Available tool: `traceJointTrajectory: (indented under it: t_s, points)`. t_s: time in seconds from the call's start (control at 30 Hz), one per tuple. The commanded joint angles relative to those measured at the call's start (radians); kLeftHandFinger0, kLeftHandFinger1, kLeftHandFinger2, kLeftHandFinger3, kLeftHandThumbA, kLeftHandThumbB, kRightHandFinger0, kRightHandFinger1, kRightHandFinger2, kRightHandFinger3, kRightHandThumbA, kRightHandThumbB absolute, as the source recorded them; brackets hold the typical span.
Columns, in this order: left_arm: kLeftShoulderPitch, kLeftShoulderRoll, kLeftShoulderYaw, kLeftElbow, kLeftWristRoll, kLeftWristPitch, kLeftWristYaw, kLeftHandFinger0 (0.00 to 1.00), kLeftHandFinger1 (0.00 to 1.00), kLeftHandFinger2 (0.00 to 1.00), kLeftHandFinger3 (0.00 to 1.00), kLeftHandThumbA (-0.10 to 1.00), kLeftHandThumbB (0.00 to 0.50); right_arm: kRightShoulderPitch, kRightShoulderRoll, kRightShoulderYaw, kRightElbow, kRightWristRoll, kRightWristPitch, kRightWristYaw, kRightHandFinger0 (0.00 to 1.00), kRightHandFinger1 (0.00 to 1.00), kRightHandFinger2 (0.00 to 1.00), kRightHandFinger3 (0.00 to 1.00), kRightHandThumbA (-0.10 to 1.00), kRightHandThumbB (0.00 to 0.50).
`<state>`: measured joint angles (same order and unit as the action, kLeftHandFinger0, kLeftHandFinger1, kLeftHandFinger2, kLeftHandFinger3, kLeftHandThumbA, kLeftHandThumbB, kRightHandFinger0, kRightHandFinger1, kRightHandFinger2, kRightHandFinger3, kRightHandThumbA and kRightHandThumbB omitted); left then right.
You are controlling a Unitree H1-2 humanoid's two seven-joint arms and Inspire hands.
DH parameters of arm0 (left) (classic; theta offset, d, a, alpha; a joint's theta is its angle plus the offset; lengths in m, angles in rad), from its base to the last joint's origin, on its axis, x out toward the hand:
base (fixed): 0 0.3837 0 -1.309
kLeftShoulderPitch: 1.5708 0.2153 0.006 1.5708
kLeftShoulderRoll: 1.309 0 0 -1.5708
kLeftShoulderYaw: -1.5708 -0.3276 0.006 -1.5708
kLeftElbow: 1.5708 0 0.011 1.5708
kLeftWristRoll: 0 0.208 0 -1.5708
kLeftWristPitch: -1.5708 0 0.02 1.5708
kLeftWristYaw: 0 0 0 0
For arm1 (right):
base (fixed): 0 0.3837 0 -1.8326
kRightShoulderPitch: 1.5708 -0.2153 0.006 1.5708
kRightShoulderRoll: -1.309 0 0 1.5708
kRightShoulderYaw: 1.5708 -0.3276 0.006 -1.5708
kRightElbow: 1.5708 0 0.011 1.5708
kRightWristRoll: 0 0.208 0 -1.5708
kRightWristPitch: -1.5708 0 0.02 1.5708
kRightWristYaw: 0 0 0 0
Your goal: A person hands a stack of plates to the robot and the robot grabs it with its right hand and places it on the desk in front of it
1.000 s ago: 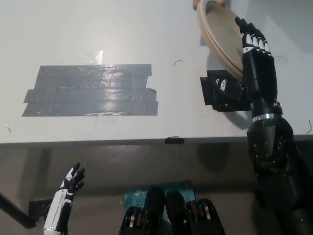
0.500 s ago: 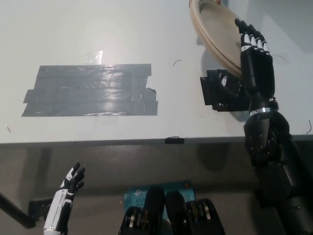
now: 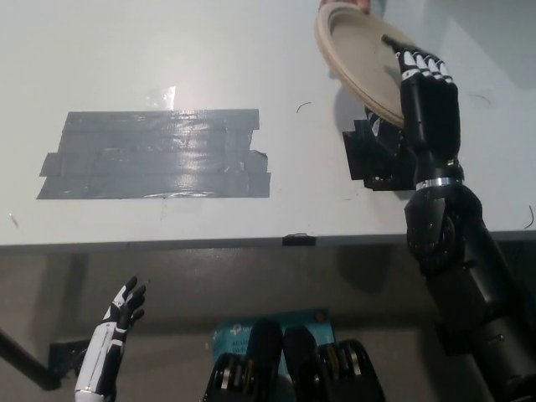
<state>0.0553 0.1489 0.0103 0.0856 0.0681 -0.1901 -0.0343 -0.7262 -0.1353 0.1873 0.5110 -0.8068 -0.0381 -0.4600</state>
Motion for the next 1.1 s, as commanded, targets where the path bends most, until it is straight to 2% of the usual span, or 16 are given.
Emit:
traceJointTrajectory:
  t_s: [0.0, 0.03, 0.07, 0.1, 0.13, 0.17, 0.27, 0.43, 0.53, 0.63, 0.7, 0.73, 0.8, 0.87, 1.0, 1.07]
  points:
    - [-0.01, 0.008, -0.001, -0.028, 0.001, -0.017, -0.006, 1.0, 1.0, 1.0, 1.0, 1.0, 0.188, -0.064, -0.013, 0.0, -0.035, 0.017, -0.058, -0.07, 0.14, 0.0, 0.0, 0.11, 0.97, 0.045]
    - [-0.009, 0.009, -0.001, -0.029, 0.0, -0.016, -0.007, 1.0, 1.0, 1.0, 1.0, 1.0, 0.189, -0.063, -0.012, 0.0, -0.038, 0.019, -0.062, -0.073, 0.16, 0.0, 0.0, 0.09, 1.0, 0.039]
    - [-0.007, 0.011, -0.001, -0.03, 0.0, -0.018, -0.009, 1.0, 1.0, 1.0, 1.0, 1.0, 0.191, -0.06, -0.01, -0.002, -0.047, 0.025, -0.058, -0.066, 0.05, 0.0, 0.0, 0.15, 1.0, 0.032]
    - [-0.006, 0.013, -0.004, -0.026, 0.01, -0.033, -0.006, 1.0, 1.0, 1.0, 1.0, 1.0, 0.18, -0.056, -0.01, -0.002, -0.061, 0.027, -0.053, -0.061, 0.0, 0.0, 0.0, 0.15, 1.0, 0.026]
    - [-0.006, 0.014, -0.005, -0.024, 0.014, -0.037, -0.004, 0.98, 1.0, 1.0, 1.0, 1.0, 0.173, -0.053, -0.012, -0.002, -0.072, 0.028, -0.049, -0.055, 0.0, 0.0, 0.0, 0.1, 1.0, 0.027]
    - [-0.006, 0.014, -0.005, -0.024, 0.015, -0.038, -0.004, 0.98, 1.0, 1.0, 1.0, 1.0, 0.173, -0.052, -0.013, -0.002, -0.075, 0.029, -0.048, -0.054, 0.0, 0.0, 0.0, 0.1, 1.0, 0.027]
    - [-0.005, 0.013, -0.005, -0.027, 0.013, -0.035, -0.006, 0.98, 1.0, 1.0, 1.0, 1.0, 0.167, -0.05, -0.019, -0.002, -0.09, 0.024, -0.056, -0.069, 0.0, 0.0, 0.01, 0.01, 1.0, 0.012]
    - [-0.008, 0.013, -0.002, -0.026, 0.004, -0.022, -0.009, 1.0, 1.0, 1.0, 1.0, 1.0, 0.187, -0.051, -0.025, -0.01, -0.112, 0.024, -0.065, -0.091, 0.0, 0.0, 0.09, 0.02, 1.0, 0.01]
    - [-0.009, 0.013, -0.004, -0.023, 0.012, -0.031, -0.006, 0.99, 1.0, 0.99, 1.0, 1.0, 0.17, -0.05, -0.038, -0.012, -0.127, 0.015, -0.082, -0.114, 0.0, 0.0, 0.11, 0.02, 1.0, 0.005]
    - [-0.009, 0.015, -0.004, -0.023, 0.011, -0.022, -0.009, 0.99, 1.0, 0.99, 1.0, 1.0, 0.173, -0.053, -0.059, -0.021, -0.166, 0.021, -0.102, -0.112, 0.0, 0.01, 0.19, 0.07, 1.0, 0.005]
    - [-0.011, 0.019, -0.006, -0.017, 0.013, -0.031, -0.011, 0.99, 1.0, 0.99, 1.0, 1.0, 0.165, -0.055, -0.074, -0.031, -0.206, 0.023, -0.099, -0.102, 0.0, 0.01, 0.23, 0.14, 1.0, 0.005]
    - [-0.01, 0.02, -0.006, -0.018, 0.013, -0.029, -0.012, 0.99, 1.0, 0.99, 1.0, 1.0, 0.164, -0.058, -0.084, -0.035, -0.229, 0.018, -0.092, -0.098, 0.0, 0.0, 0.23, 0.24, 1.0, 0.012]
    - [-0.007, 0.021, -0.006, -0.022, 0.016, -0.027, -0.011, 0.98, 1.0, 0.98, 1.0, 1.0, 0.154, -0.066, -0.104, -0.041, -0.271, -0.005, -0.068, -0.09, 0.0, 0.03, 0.28, 0.13, 1.0, 0.006]
    - [-0.006, 0.023, -0.006, -0.025, 0.017, -0.02, -0.011, 0.98, 1.0, 0.98, 1.0, 1.0, 0.156, -0.074, -0.114, -0.046, -0.289, -0.01, -0.071, -0.099, 0.0, 0.01, 0.25, 0.08, 1.0, 0.008]
    - [-0.006, 0.024, -0.007, -0.02, 0.018, -0.028, -0.011, 0.98, 1.0, 0.97, 1.0, 1.0, 0.157, -0.088, -0.156, -0.057, -0.346, -0.002, -0.065, -0.054, 0.0, 0.0, 0.19, 0.03, 0.91, 0.0]
    - [-0.003, 0.024, -0.007, -0.017, 0.017, -0.034, -0.011, 0.98, 1.0, 0.96, 1.0, 1.0, 0.152, -0.087, -0.167, -0.056, -0.356, -0.012, -0.054, -0.046, 0.0, 0.0, 0.18, 0.01, 0.92, 0.0]
